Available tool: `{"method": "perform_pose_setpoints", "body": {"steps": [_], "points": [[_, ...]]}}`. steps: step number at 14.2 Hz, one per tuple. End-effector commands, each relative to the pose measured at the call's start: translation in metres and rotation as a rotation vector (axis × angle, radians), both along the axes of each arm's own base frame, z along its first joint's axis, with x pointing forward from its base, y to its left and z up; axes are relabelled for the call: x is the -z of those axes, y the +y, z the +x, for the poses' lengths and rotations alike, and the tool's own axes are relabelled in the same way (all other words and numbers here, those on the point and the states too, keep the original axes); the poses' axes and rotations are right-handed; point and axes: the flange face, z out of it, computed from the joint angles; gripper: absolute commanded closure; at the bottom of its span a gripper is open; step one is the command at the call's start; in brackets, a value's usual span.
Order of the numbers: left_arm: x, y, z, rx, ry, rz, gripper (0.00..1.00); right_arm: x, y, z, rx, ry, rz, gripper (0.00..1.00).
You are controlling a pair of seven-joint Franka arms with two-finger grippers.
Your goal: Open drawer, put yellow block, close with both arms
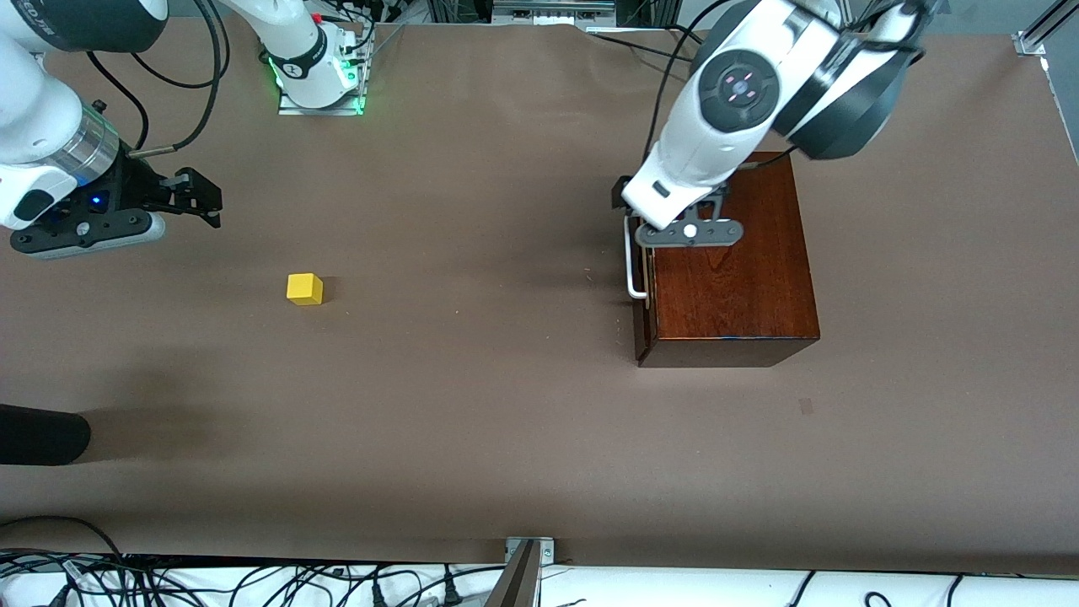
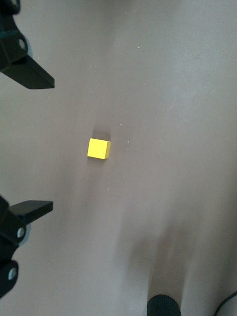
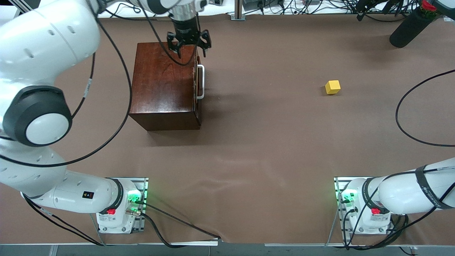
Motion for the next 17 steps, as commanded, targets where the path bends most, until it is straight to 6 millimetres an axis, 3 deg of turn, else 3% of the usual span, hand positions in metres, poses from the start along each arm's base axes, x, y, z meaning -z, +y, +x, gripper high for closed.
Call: {"method": "perform_pose_setpoints", "body": {"steps": [1,5,8,11,15,17], "points": [[0.03,-0.02,0.007,0.02,0.0,0.03,0.0,-0.005,0.001,0.001,0.008,0.002,0.006,0.0],[0.069,-0.035,0.003,0.048,0.039,0.039,0.0,-0.005,0.0,0.001,0.009,0.003,0.006,0.0],[0.103,-0.063,-0.022,0.119,0.002,0.129,0.0,-0.004,0.0,0.001,0.009,0.005,0.005,0.0],[0.129,-0.079,-0.027,0.09,-0.036,0.169,0.0,-0.005,0.001,0.0,0.006,0.005,0.005,0.0],[0.156,-0.076,-0.022,0.134,-0.065,0.23,0.0,-0.007,0.003,-0.001,0.002,0.002,0.007,0.0],[0.16,-0.075,-0.022,0.145,-0.073,0.245,0.0,-0.007,0.003,-0.001,0.002,0.002,0.007,0.0]]}}
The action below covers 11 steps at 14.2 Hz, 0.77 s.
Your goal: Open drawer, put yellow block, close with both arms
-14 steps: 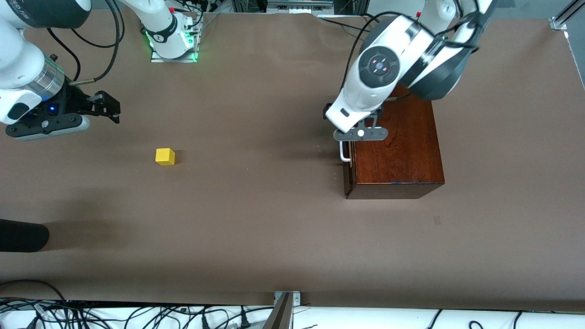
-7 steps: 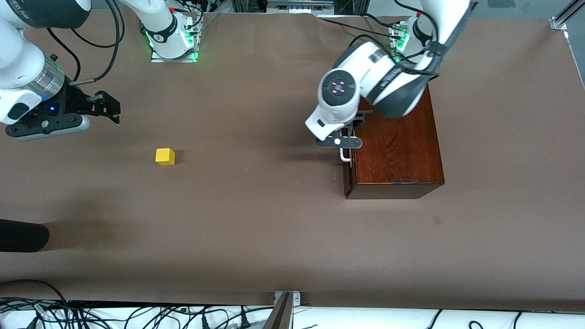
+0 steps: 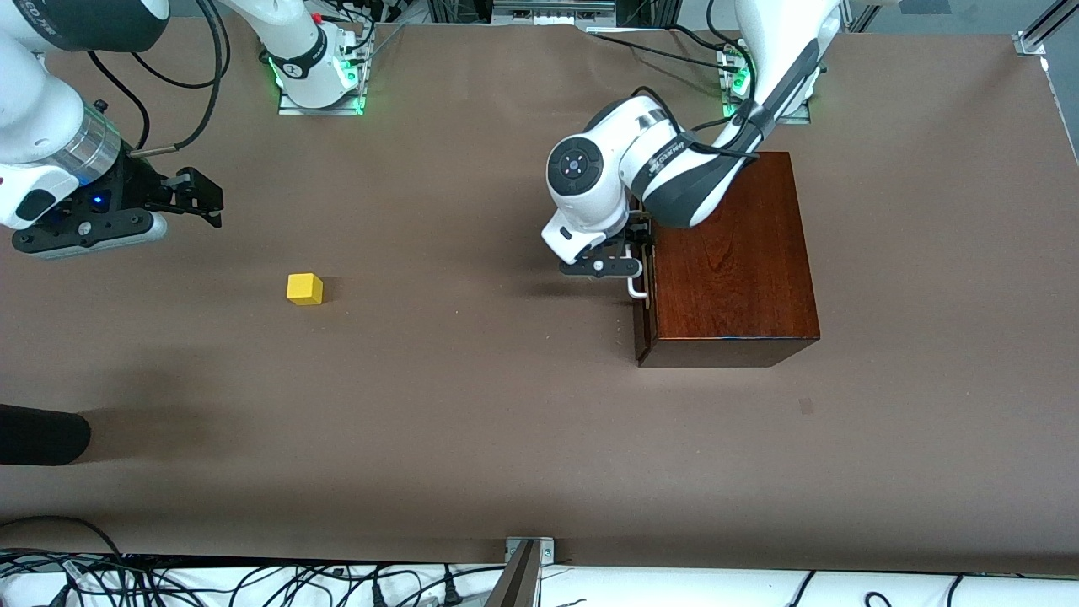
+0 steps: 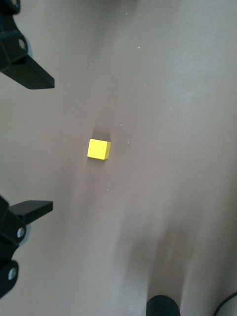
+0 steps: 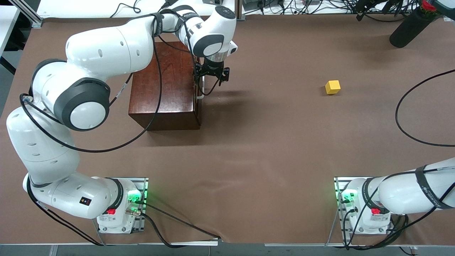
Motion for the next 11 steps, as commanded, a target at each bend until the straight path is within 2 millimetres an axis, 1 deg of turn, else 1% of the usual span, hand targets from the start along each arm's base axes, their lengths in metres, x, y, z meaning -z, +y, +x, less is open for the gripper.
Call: {"method": "perform_pose_setpoints", "body": {"steps": [1,4,6,8,11], "points": [[0.004,0.001,0.002,0.015,-0.027,0.023,0.0,-0.007,0.002,-0.001,0.004,0.004,0.006,0.0],[0.015,0.001,-0.001,-0.008,-0.018,0.035,0.0,-0.006,0.001,-0.002,0.009,0.016,0.004,0.0],[0.022,-0.011,-0.011,-0.021,-0.031,0.028,0.0,-0.006,0.001,-0.002,0.009,0.016,0.004,0.0],[0.026,-0.015,-0.013,-0.027,-0.034,0.03,0.0,-0.004,0.0,-0.002,0.01,0.019,0.003,0.0],[0.025,-0.015,-0.013,-0.022,-0.039,0.033,0.0,-0.005,0.0,-0.001,0.01,0.016,0.004,0.0]]}}
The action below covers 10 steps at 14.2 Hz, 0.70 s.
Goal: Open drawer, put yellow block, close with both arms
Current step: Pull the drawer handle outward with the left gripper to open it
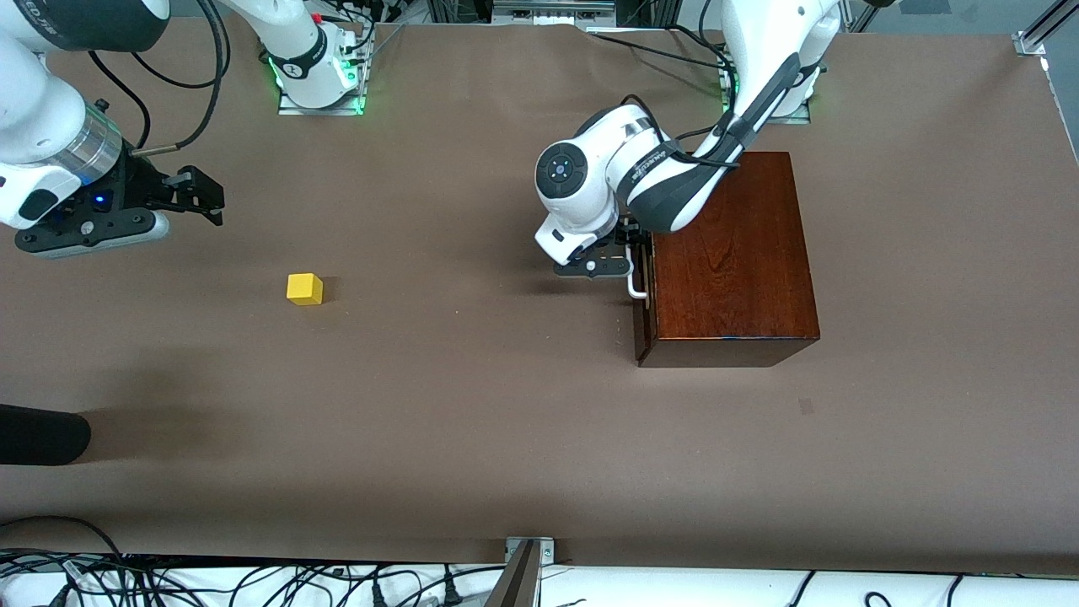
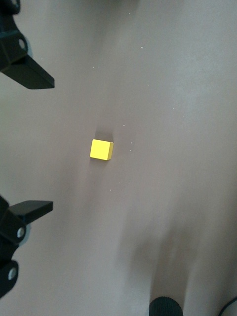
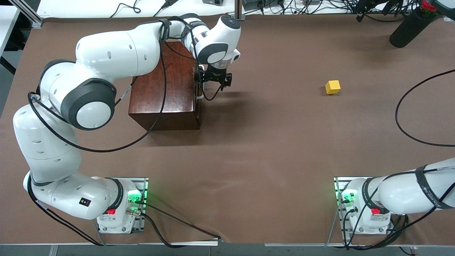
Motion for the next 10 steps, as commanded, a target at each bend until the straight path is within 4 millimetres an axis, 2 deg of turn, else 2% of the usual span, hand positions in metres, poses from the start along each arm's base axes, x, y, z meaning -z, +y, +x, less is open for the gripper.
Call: {"method": "perform_pose_setpoints", "body": {"steps": [1,6,9,10], "points": [[0.001,-0.002,-0.001,0.007,-0.036,0.015,0.0,-0.006,0.0,0.0,0.01,0.005,0.005,0.0],[0.003,-0.007,0.002,-0.004,-0.036,0.001,0.0,-0.005,-0.001,0.0,0.012,0.005,0.005,0.0],[0.004,-0.021,-0.004,0.009,-0.057,-0.035,0.0,-0.006,-0.001,0.0,0.012,0.005,0.005,0.0],[0.007,-0.032,-0.011,0.003,-0.066,-0.055,0.0,-0.006,-0.001,0.0,0.012,0.005,0.005,0.0]]}}
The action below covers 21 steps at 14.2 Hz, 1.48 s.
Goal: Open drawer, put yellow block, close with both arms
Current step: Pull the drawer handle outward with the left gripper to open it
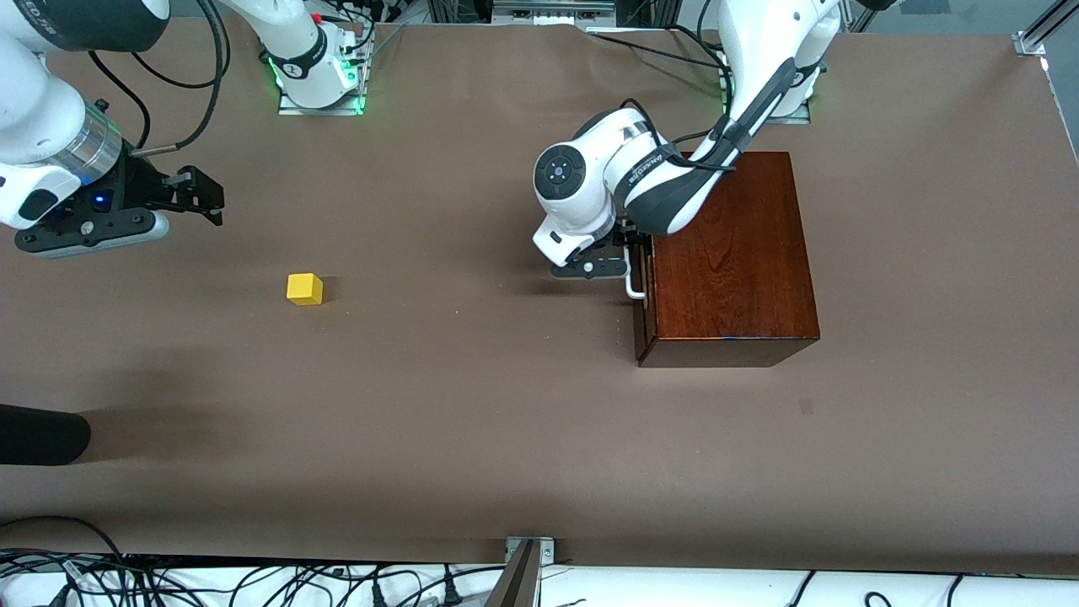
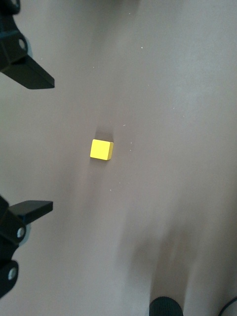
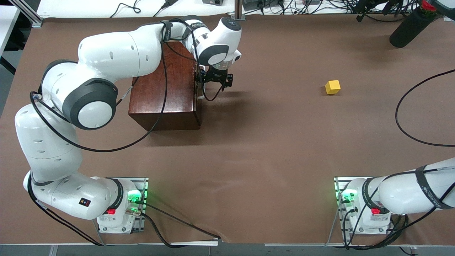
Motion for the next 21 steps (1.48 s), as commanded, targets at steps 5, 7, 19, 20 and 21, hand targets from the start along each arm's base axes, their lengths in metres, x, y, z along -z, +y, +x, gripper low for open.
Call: {"method": "perform_pose_setpoints", "body": {"steps": [5,7,19,20,21], "points": [[-0.011,-0.058,-0.023,-0.027,-0.088,-0.076,0.0,-0.006,-0.001,0.0,0.011,0.005,0.005,0.0],[-0.015,-0.077,-0.031,-0.022,-0.097,-0.095,0.0,-0.006,-0.001,0.0,0.011,0.005,0.005,0.0],[-0.129,-0.056,-0.027,-0.066,-0.103,-0.008,0.0,-0.007,0.003,-0.001,0.005,0.004,0.007,0.0],[-0.148,-0.049,-0.034,-0.069,-0.096,0.024,0.0,-0.006,0.002,-0.001,0.007,0.006,0.007,0.0],[-0.172,-0.039,-0.041,-0.072,-0.092,0.048,0.0,-0.006,0.001,-0.001,0.008,0.006,0.007,0.0]]}}
